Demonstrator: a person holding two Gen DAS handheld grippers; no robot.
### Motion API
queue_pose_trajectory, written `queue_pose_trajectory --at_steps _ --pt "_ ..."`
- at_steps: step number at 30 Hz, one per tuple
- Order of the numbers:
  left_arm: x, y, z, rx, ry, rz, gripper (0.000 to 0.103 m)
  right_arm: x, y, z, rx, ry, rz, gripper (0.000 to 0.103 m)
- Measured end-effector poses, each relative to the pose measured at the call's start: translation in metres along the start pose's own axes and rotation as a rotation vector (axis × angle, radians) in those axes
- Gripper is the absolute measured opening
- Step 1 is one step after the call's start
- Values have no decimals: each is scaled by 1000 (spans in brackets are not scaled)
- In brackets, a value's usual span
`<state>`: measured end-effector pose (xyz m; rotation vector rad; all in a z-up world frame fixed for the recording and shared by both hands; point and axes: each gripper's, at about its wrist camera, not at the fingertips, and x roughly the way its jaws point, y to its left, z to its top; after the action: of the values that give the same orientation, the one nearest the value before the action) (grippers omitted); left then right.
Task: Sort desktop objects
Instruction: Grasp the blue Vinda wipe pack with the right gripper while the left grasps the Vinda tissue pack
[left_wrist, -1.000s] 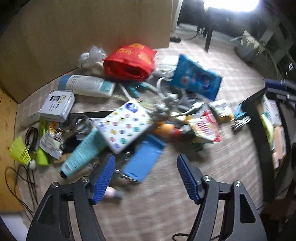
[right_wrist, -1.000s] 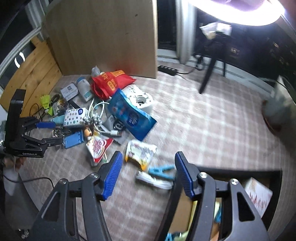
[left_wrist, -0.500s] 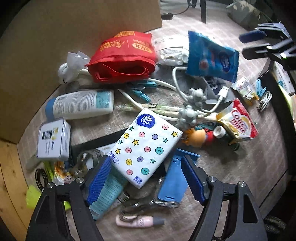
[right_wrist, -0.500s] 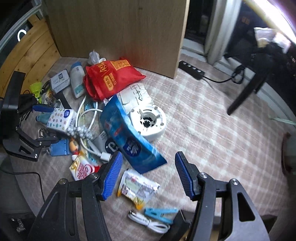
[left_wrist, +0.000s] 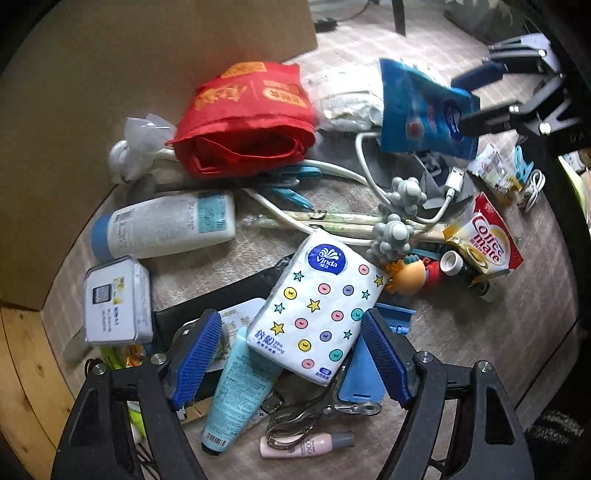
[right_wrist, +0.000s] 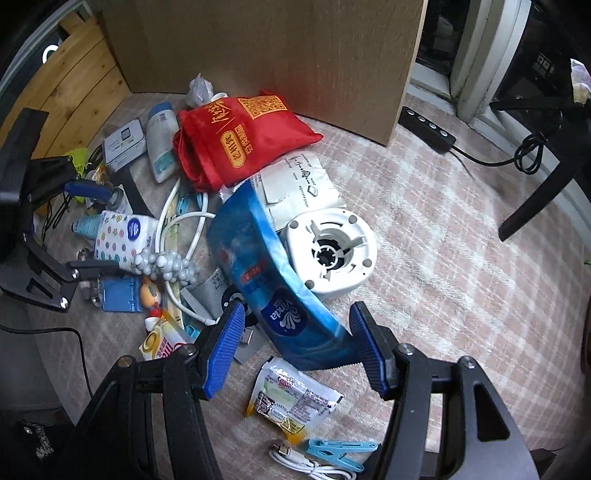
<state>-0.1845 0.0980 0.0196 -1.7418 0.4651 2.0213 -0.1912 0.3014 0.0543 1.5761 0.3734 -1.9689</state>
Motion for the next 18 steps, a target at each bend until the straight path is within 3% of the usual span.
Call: queue_pose_trajectory --at_steps 7,9,12,16,18 --pt "12 -14 10 49 25 -6 73 3 5 -1 -15 21 -11 55" --pt "14 -23 32 57 27 -6 61 2 6 -4 -23 27 -10 44" --pt "13 -25 32 36 2 -23 55 2 5 -9 -17 44 16 27" --pt "12 -28 33 14 -15 -33 54 8 10 -9 -51 53 1 31" --pt "10 -29 32 5 -14 -37 53 13 15 -9 -59 65 9 52"
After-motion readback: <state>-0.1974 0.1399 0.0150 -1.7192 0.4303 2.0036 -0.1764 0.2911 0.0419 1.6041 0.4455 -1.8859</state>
